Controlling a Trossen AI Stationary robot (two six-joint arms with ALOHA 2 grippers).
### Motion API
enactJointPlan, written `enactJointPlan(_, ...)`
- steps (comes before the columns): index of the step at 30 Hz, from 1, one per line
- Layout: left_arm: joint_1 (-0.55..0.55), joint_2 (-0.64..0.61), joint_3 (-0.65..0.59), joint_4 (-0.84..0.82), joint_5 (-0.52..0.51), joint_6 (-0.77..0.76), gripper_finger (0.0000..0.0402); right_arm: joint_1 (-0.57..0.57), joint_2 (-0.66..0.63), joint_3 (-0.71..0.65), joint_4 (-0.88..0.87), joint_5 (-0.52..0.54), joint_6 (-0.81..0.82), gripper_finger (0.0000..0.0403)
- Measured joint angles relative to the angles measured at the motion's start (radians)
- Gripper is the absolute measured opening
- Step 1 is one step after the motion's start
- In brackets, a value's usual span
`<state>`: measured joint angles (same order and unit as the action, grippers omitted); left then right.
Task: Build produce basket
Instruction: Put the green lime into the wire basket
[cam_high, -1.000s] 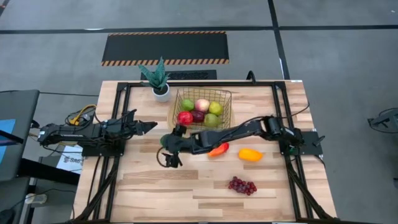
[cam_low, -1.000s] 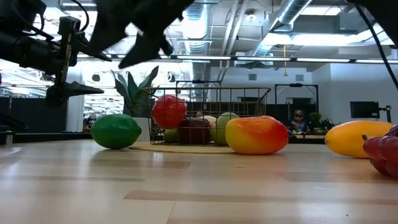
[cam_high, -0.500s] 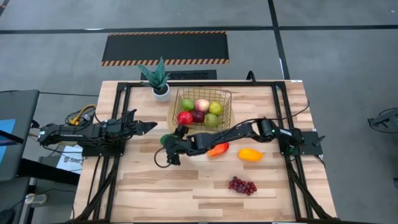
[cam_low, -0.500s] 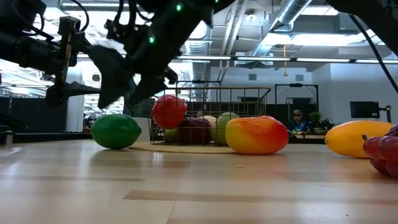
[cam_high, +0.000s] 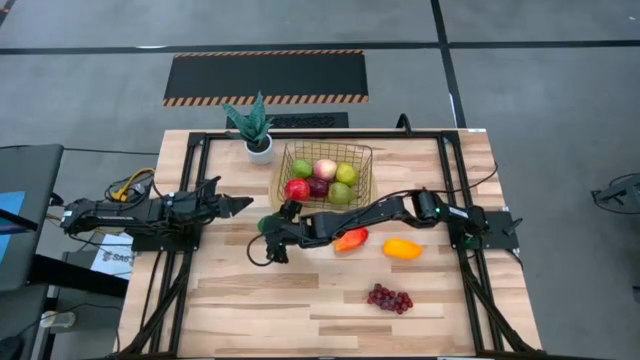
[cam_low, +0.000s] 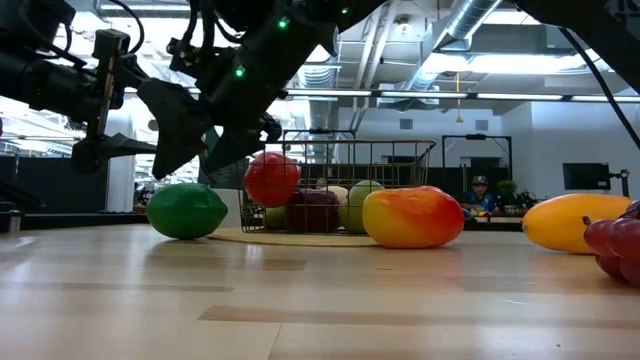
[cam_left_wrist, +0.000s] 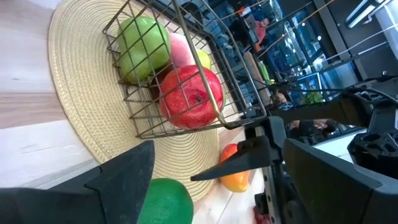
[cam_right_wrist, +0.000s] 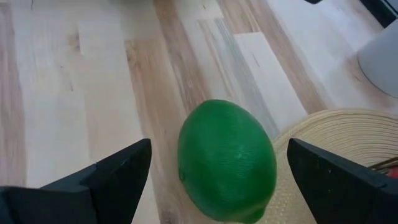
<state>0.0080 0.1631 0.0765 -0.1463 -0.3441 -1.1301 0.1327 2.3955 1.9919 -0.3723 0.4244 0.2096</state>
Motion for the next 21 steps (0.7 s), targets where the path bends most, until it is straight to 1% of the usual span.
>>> enactJointPlan(5, 0.0, 0.0, 0.0, 0.0, 0.0, 0.0, 0.0341, 0.003, 0.016, 0.001, 0.014, -0.003, 0.002, 0.0393)
enactJointPlan(7, 0.0, 0.0, 0.0, 0.0, 0.0, 0.0, 0.0341, 0.004, 0.02, -0.002, -0.003, -0.008, 0.001, 0.0388)
enactJointPlan(9, 0.0, 0.0, 0.0, 0.0, 0.0, 0.0, 0.0341, 0.005, 0.038, 0.003, 0.021, -0.011, 0.002, 0.0381)
enactJointPlan(12, 0.0, 0.0, 0.0, 0.0, 0.001, 0.0, 0.0341, 0.009, 0.05, -0.003, -0.034, -0.012, 0.003, 0.0371)
enactJointPlan(17, 0.0, 0.0, 0.0, 0.001, 0.002, -0.008, 0.0341, 0.019, 0.039, 0.0, -0.064, -0.029, 0.025, 0.0359)
enactJointPlan(21, 0.0, 0.0, 0.0, -0.001, 0.002, -0.009, 0.0341, 0.034, 0.032, 0.001, -0.058, -0.037, 0.002, 0.035)
